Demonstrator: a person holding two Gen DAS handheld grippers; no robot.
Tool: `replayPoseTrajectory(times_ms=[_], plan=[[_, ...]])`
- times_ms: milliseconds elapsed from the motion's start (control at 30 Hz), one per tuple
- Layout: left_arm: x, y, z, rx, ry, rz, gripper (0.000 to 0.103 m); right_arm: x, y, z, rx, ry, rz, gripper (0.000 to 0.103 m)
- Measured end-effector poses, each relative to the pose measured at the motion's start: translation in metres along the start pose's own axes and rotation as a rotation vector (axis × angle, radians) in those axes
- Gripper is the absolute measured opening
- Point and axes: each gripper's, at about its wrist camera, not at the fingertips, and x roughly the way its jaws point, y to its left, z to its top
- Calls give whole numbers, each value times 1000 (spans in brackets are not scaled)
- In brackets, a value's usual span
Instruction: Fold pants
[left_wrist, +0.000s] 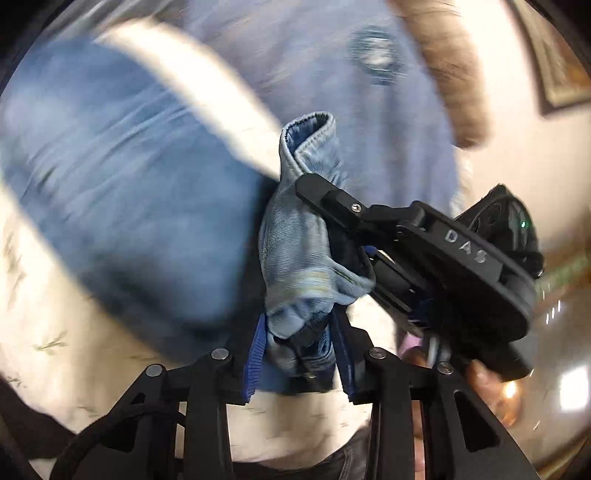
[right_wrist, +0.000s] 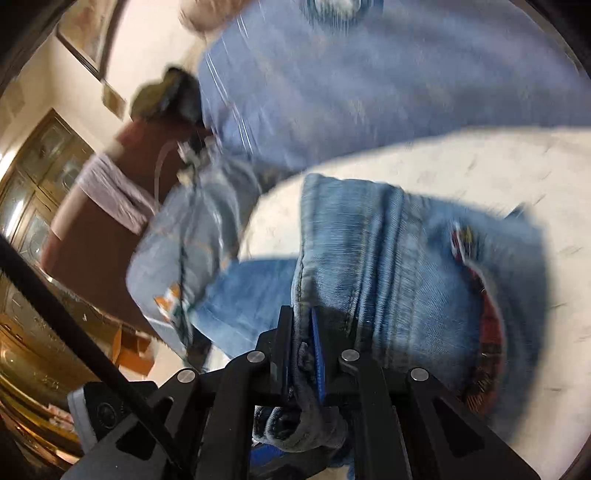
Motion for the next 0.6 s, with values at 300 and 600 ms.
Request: replayPoseTrajectory(times_ms=[300,600], plan=[[-30,4,4,33,-26,-1,60,-38,-7,-32,37,-119,22,72],[-19,-20,23,128,-12,226,72,-82,-45,-118,-8,-168,-232,72]])
